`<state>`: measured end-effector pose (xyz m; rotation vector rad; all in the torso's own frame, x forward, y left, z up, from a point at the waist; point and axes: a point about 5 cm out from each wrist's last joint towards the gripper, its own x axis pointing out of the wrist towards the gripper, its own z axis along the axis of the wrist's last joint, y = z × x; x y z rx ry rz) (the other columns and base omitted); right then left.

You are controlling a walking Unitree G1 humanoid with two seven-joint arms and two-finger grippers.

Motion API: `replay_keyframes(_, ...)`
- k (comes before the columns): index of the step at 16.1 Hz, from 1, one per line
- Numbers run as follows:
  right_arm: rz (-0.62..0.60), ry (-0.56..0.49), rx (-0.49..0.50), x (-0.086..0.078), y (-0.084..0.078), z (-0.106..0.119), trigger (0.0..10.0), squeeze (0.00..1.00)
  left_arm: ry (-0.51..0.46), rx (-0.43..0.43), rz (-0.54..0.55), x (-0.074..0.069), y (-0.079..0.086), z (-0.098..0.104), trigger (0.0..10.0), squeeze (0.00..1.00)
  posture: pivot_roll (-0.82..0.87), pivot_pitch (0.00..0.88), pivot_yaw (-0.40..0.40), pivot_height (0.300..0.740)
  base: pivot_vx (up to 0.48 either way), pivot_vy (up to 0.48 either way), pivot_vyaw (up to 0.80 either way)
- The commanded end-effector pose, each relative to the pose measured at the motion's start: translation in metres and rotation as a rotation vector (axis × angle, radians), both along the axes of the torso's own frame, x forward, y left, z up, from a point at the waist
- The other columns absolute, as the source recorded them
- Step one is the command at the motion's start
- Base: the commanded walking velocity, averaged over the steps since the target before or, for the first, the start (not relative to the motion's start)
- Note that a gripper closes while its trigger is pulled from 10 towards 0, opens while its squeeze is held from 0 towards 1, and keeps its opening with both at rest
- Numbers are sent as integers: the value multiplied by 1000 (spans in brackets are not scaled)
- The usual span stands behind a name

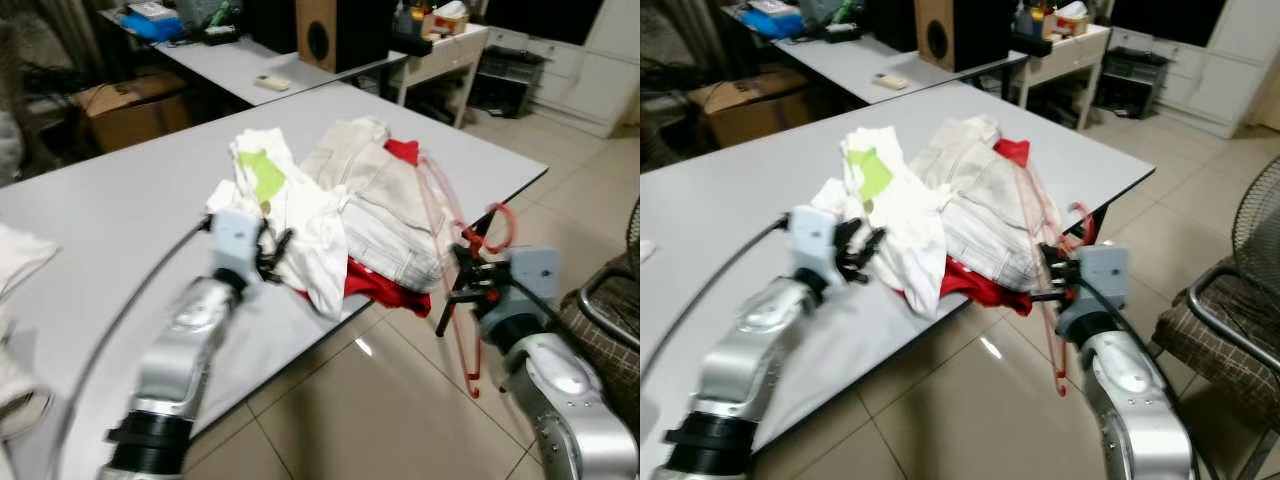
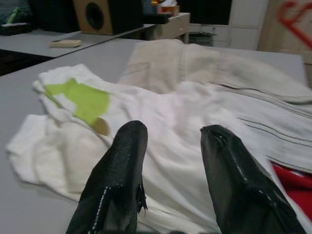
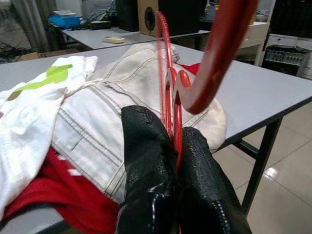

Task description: Hang hanger

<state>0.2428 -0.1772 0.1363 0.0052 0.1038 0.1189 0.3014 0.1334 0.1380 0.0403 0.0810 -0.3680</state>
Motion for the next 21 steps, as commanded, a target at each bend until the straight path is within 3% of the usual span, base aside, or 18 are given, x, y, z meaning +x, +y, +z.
replay_keyframes(1,-24,-5,-15,-2,-7,1,10000,0,-9,-2,-19,-1,-7,3,10000,129,-196,0,36,719,334,0,0)
replay_keyframes(9,-55,9,-23,-9,-15,-1,10000,0,-1,27,-33,-2,-7,-1,10000,125,-204,0,45,719,329,0,0)
replay_keyframes(12,-87,19,-19,-10,-21,-4,10000,0,10,81,-70,-3,-4,-4,10000,98,-214,0,59,719,202,0,0)
replay_keyframes(15,-91,49,-35,-20,-32,-5,10000,0,47,233,-113,4,15,-11,10000,51,-236,0,73,719,0,0,0)
replay_keyframes(16,-90,61,-37,-24,-35,-7,10000,0,51,286,-176,4,18,-13,10000,0,-241,0,73,719,0,0,0)
replay_keyframes(19,-112,78,-43,-29,-41,-11,10000,0,31,401,-369,3,21,-10,10000,0,-259,0,83,719,0,0,0)
replay_keyframes(21,-112,73,-39,-29,-40,-9,10000,0,16,521,-535,4,21,-8,10000,0,-261,0,87,719,0,0,0)
